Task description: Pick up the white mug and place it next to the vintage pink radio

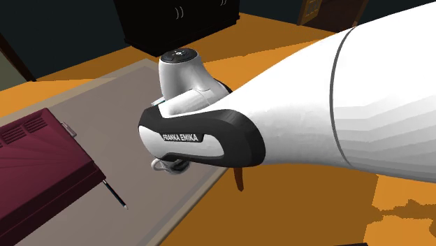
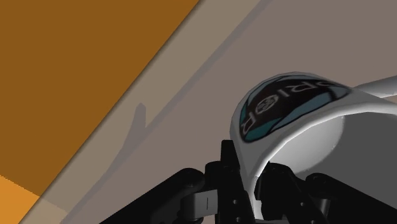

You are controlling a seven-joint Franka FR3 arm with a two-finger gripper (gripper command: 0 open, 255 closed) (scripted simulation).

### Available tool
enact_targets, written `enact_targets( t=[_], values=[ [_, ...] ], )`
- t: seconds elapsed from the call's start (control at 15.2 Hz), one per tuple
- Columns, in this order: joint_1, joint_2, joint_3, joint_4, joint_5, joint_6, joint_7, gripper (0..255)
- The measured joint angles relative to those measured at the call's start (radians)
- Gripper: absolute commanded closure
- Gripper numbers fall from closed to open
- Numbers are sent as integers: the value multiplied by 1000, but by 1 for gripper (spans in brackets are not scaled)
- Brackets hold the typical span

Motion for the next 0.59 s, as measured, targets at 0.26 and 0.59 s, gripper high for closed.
enact_targets(
  t=[0.26,0.59],
  values=[
    [-2,-26,2,29,16,-53,-10,255],
    [-4,-50,1,71,30,-116,-23,255]
  ],
)
